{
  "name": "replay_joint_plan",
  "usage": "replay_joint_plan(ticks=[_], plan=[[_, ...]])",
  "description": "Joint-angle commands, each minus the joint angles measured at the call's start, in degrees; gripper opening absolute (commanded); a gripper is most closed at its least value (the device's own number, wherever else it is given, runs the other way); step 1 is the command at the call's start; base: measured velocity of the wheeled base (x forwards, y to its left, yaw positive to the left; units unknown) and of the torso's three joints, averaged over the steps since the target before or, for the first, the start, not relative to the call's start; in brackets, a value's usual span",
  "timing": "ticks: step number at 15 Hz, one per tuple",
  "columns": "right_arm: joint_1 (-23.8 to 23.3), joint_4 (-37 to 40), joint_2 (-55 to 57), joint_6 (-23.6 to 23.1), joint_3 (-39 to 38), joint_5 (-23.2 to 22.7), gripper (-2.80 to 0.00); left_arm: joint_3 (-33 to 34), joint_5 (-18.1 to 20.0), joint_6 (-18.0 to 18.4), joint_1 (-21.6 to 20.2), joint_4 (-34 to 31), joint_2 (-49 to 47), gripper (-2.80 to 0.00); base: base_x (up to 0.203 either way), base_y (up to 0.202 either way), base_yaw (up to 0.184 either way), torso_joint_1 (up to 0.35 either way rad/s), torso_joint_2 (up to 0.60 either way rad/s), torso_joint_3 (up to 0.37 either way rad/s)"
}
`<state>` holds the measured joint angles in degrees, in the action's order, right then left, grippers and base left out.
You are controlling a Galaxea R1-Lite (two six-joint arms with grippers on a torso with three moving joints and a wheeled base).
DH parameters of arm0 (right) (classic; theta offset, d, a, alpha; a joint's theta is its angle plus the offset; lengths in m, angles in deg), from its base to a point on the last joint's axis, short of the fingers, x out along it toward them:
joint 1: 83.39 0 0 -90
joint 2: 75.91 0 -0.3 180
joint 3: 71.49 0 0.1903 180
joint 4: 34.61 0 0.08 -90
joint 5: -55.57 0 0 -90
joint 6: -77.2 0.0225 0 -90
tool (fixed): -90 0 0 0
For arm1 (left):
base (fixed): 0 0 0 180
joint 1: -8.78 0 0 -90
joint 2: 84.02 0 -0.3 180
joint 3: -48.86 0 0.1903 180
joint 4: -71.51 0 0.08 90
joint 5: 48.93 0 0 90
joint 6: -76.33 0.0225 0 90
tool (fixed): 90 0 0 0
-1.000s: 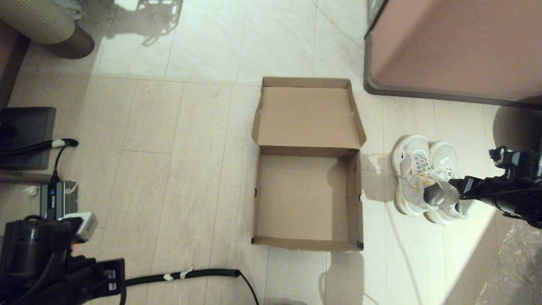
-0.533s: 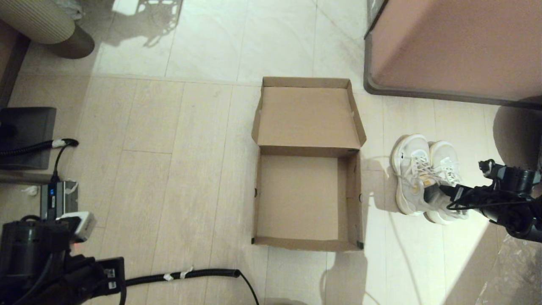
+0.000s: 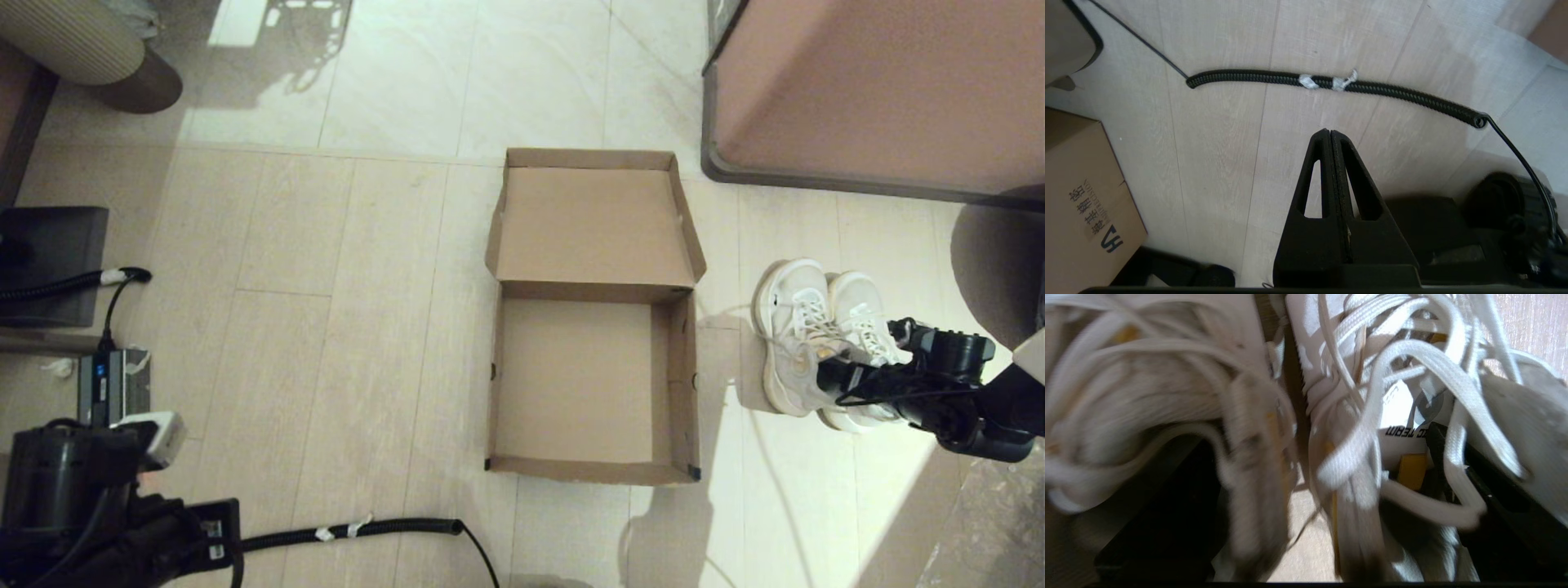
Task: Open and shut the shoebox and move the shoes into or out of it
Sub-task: Put the shoes into the shoe box
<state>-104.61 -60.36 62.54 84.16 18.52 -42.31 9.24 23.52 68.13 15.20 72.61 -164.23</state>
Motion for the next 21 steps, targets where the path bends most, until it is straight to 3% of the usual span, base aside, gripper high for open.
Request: replay_joint_plan(ticks=[1, 2, 10, 15, 18, 21], plan=[[0.5, -0.2, 3.5, 0.1, 2.9, 0.0, 0.0, -0.2, -0.1, -0.1, -0.5, 0.2, -0.8, -2.8, 0.0, 0.0, 0.0, 0.0, 0.0, 0.0], [0.7, -0.1, 4.4, 0.0, 4.3, 0.0, -2.8, -0.1, -0.1, -0.1, -0.5, 0.2, -0.8, -2.8, 0.0, 0.0, 0.0, 0.0, 0.0, 0.0], [3.1, 9.3, 0.6, -0.2, 6.2, 0.9, -2.8, 0.1, -0.2, -0.1, -1.9, 0.2, -0.1, -2.8, 0.0, 0.0, 0.0, 0.0, 0.0, 0.0], [3.4, 25.4, -12.6, 1.1, 4.4, 0.7, -2.8, 0.6, -0.1, -0.6, -2.2, 0.2, 2.5, -2.8, 0.0, 0.0, 0.0, 0.0, 0.0, 0.0], [3.4, 35.4, -23.6, 2.3, 4.3, -0.2, -2.8, 0.7, -0.1, -3.4, -2.2, 0.1, 3.4, -2.8, 0.0, 0.0, 0.0, 0.0, 0.0, 0.0], [5.9, 43.0, -36.7, 2.7, 2.4, -0.7, -2.8, 1.1, -0.1, -3.3, -2.2, 0.2, 3.9, -2.8, 0.0, 0.0, 0.0, 0.0, 0.0, 0.0]])
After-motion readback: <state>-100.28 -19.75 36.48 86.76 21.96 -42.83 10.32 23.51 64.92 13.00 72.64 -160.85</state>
